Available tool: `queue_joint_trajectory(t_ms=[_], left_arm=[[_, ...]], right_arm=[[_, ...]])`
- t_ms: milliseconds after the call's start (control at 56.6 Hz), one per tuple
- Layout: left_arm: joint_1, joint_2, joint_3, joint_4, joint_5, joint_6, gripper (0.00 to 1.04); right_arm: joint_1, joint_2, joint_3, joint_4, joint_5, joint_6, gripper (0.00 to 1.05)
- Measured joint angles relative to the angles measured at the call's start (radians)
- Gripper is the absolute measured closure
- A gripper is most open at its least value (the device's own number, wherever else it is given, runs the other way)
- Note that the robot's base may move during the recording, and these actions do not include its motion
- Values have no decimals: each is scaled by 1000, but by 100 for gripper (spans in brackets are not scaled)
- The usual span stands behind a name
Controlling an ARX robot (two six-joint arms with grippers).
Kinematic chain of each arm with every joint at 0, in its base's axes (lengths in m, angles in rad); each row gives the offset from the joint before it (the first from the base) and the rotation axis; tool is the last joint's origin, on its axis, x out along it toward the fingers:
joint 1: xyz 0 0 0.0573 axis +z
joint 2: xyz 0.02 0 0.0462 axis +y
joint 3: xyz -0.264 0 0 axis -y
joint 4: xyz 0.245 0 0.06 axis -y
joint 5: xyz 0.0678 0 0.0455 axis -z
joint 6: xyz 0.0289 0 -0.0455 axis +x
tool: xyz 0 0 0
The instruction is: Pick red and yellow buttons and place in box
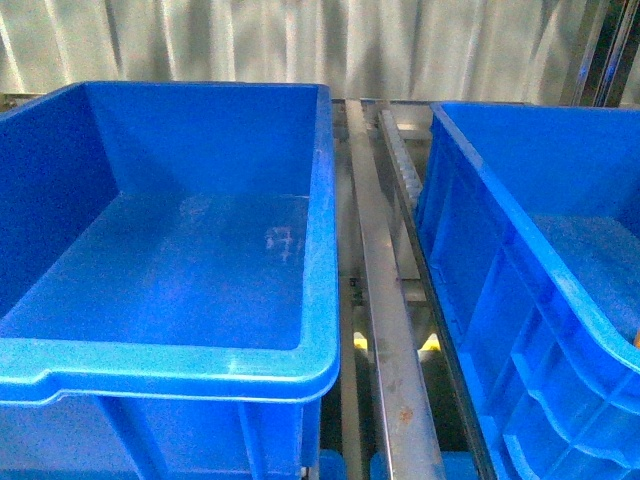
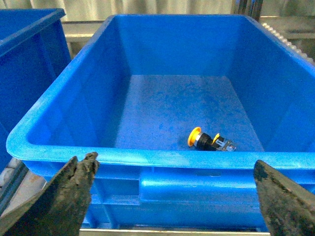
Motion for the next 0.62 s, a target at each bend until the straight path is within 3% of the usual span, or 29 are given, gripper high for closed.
queue_joint_trajectory(t_ms=[618], left_arm=[[0, 0, 0, 0, 0, 0, 8]], right_arm=[[0, 0, 0, 0, 0, 0, 6]])
